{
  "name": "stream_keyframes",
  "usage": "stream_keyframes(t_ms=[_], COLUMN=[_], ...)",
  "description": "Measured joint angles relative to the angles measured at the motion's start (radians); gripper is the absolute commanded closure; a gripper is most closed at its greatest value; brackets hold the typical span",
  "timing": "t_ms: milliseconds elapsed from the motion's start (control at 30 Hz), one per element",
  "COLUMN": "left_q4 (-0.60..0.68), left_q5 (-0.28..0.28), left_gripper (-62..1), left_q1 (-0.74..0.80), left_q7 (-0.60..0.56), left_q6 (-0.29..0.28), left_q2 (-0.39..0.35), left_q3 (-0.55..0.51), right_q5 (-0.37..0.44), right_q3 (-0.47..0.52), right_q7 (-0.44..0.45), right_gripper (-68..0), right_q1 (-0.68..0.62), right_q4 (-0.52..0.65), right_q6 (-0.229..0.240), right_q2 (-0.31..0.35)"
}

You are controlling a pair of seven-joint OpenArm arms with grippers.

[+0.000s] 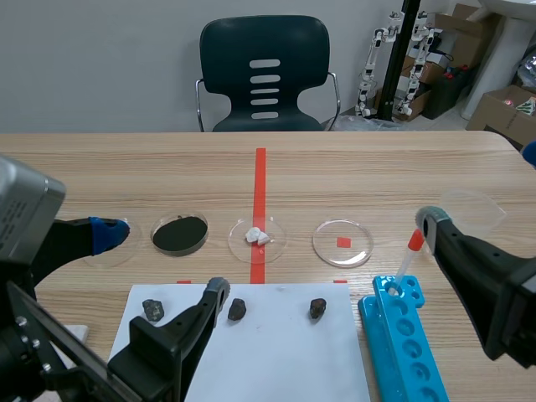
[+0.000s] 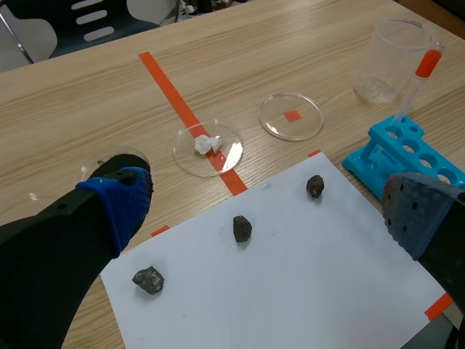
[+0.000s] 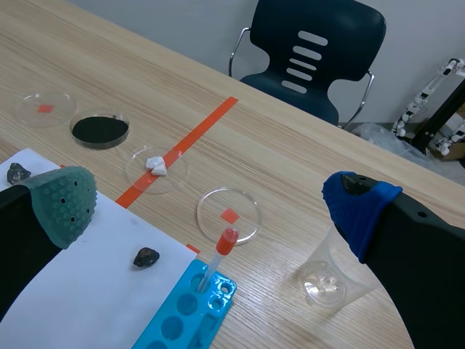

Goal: Return to the home posture

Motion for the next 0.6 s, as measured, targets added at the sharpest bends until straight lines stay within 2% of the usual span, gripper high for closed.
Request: stream_keyframes(t_ms=[167, 433, 600], left_q4=[0.0, 0.0, 0.0], left_q5=[0.0, 0.0, 0.0], left_gripper=[-62.3, -62.3, -62.3], left_q1=[0.0, 0.0, 0.0], left_q7=[0.0, -0.019, -0.019], left_q6=[-0.006, -0.098, -0.127], left_q2=[0.0, 0.0, 0.0], left_q3=[0.0, 0.0, 0.0], right_q5=[0.0, 0.0, 0.0], right_q3=[0.0, 0.0, 0.0], right_q7=[0.0, 0.0, 0.0], right_gripper=[-67.9, -67.9, -67.9], right_q1=[0.0, 0.0, 0.0], right_q4=[0.0, 0.0, 0.0], right_q6=[0.0, 0.0, 0.0], right_q2=[0.0, 0.0, 0.0])
